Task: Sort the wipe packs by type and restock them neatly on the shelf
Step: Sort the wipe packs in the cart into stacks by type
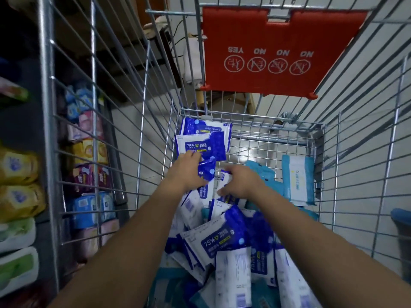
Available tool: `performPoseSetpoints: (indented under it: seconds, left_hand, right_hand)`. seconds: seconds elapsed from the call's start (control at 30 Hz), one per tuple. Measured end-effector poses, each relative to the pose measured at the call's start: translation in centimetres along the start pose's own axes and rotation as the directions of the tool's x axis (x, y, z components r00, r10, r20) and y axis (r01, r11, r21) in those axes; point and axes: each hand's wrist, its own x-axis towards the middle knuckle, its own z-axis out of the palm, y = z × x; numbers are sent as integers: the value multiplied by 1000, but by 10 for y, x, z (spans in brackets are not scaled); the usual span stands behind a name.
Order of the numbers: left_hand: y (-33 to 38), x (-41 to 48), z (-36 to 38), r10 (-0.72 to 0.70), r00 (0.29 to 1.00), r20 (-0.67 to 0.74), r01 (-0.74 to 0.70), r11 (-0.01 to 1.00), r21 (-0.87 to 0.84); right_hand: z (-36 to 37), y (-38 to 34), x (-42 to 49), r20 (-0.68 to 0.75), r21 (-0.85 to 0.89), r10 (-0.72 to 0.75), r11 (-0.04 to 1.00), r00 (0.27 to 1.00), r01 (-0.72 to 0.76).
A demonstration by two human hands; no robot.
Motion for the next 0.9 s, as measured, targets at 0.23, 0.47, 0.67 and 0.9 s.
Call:
performPoseSetpoints:
  seconds: [0.23, 0.47, 0.67, 0.9]
  left_hand:
    - [8, 3, -26, -202, 947, -249, 61, 876, -479]
    - [-6, 12, -14, -491, 853, -175, 199, 617, -762]
    - [9, 13, -34, -437, 878, -196, 78, 535, -841]
    - [8, -6, -28, -241, 879, -410, -22, 841, -540]
  right_hand:
    - [-45, 34, -6, -5, 691, 123, 718, 992, -85]
    - [-30, 24, 1, 104, 949, 241, 265, 965, -168]
    - [-8, -9, 12, 67, 935, 178, 332, 982, -124]
    - [-4, -24, 36, -122, 683, -48, 720, 991, 119]
